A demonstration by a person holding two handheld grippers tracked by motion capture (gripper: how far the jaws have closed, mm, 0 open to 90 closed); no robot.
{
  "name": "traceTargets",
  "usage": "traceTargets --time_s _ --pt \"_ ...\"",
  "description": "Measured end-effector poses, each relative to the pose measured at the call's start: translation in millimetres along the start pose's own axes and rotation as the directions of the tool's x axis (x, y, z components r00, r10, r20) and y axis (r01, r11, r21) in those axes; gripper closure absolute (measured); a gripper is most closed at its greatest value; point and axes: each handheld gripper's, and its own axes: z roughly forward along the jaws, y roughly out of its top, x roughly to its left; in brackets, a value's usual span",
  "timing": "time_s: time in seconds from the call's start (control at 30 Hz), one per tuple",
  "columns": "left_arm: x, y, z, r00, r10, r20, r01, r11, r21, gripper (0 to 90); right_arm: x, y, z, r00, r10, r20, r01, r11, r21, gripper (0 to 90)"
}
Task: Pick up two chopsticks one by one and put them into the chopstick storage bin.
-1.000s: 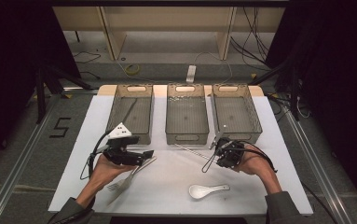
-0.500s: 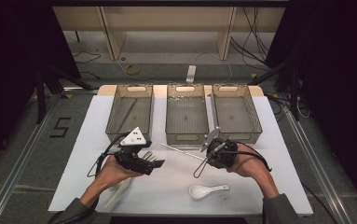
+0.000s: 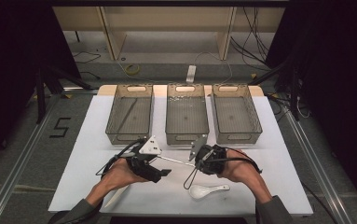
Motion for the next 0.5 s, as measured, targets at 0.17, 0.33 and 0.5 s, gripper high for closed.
traceTargets --time_s 0.17,0.33,0.5 --pt "-0.8 3.6 8.2 0.9999 0.016 -0.002 -0.016 0.9992 0.037 30.0 7.1 4.7 -3.0 0.9998 -0.02 -0.009 0.02 1.0 -0.02 85.8" --pt "-0.8 2.4 10.4 0.9995 0.03 0.007 -0.03 0.9977 0.06 36.3 10.9 8.0 -2.7 0.9983 -0.055 -0.016 0.055 0.998 -0.03 85.8" --pt "-5.0 1.8 13.9 0.9978 0.059 0.03 -0.062 0.9946 0.084 43.7 12.6 8.6 -2.8 0.9974 -0.069 -0.021 0.068 0.997 -0.021 85.7"
